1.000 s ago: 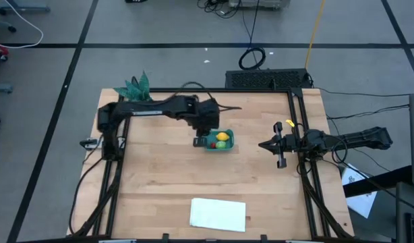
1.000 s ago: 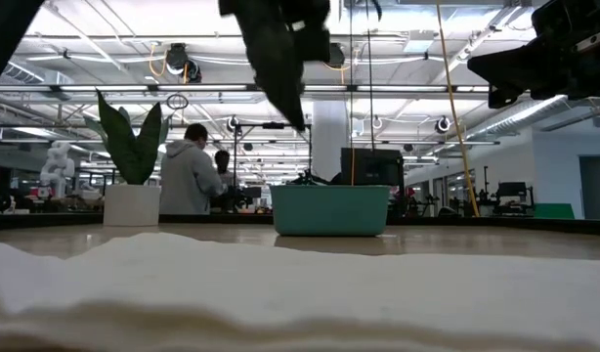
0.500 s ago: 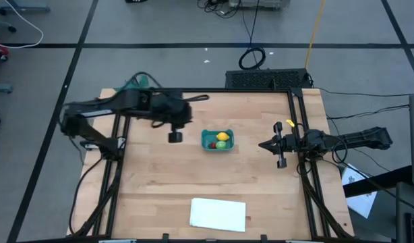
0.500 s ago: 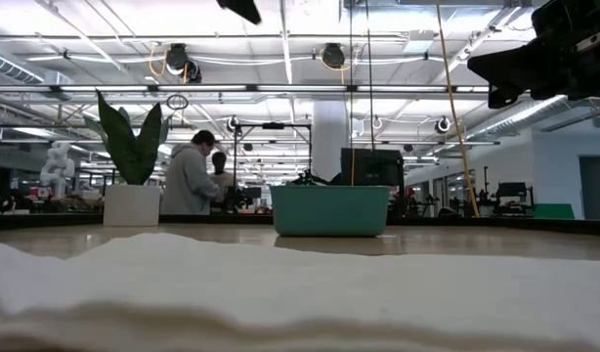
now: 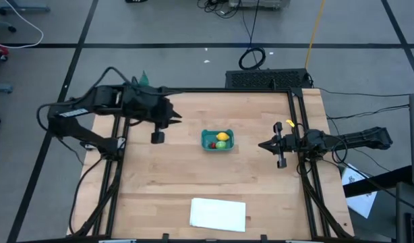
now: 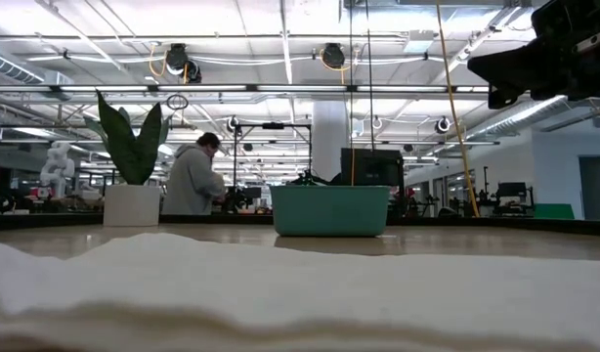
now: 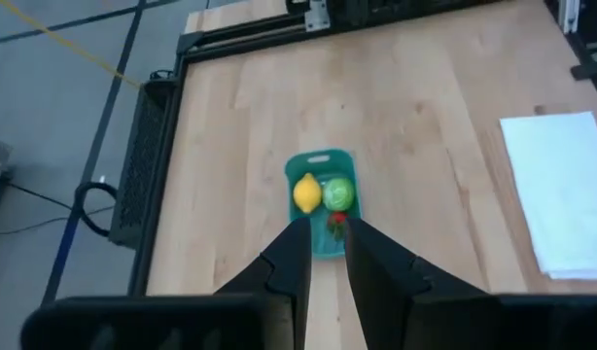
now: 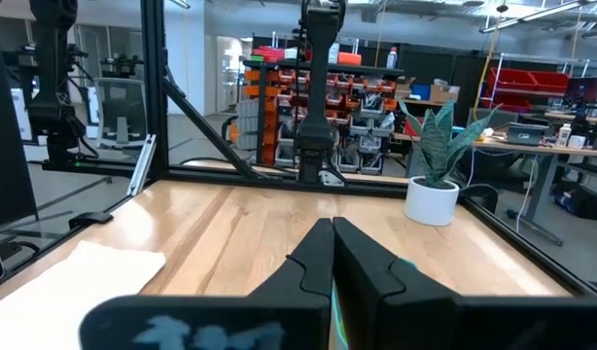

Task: Pick and placing Produce into tupperware
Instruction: Return to Home Position

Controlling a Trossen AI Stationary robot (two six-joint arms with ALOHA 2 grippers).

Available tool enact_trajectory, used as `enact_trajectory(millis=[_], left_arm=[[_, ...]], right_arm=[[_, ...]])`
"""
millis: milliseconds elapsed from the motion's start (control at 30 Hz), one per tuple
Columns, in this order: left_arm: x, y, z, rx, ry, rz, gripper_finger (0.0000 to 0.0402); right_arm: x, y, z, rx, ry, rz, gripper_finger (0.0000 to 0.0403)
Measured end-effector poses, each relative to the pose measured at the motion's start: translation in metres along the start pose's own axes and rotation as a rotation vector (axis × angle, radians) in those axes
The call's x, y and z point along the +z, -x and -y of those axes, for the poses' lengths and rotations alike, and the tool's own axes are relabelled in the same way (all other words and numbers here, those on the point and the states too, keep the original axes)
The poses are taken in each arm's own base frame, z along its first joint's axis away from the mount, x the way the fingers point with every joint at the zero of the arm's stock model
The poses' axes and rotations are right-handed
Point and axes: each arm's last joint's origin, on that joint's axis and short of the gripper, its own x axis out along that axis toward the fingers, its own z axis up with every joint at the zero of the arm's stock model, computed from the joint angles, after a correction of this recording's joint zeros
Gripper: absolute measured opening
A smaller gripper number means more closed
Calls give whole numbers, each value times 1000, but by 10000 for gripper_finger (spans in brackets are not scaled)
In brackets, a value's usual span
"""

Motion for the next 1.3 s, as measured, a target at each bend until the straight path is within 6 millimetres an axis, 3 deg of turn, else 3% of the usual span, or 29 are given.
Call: enact_trajectory(millis=[200, 433, 600, 733, 933, 1167, 1300], left_arm=[[-10, 33, -4, 26, 4, 60, 72], [-40, 78, -3, 83, 68, 193, 72], [-68, 85, 2, 92, 119, 263, 72], [-92, 78, 8, 89, 181, 304, 72], [-120, 49, 18, 43, 235, 386, 72], [-134, 10, 31, -51, 162, 544, 72], [-138, 0, 36, -57, 123, 575, 72]], right_arm=[[0, 0, 0, 0, 0, -3, 0], [-1, -1, 0, 1, -1, -9, 0], [-1, -1, 0, 1, -20, -11, 0], [-1, -1, 0, 1, -26, -12, 0], [-2, -1, 0, 1, -33, -15, 0], [-2, -1, 0, 1, -33, -15, 0], [-2, -1, 0, 1, -33, -17, 0]])
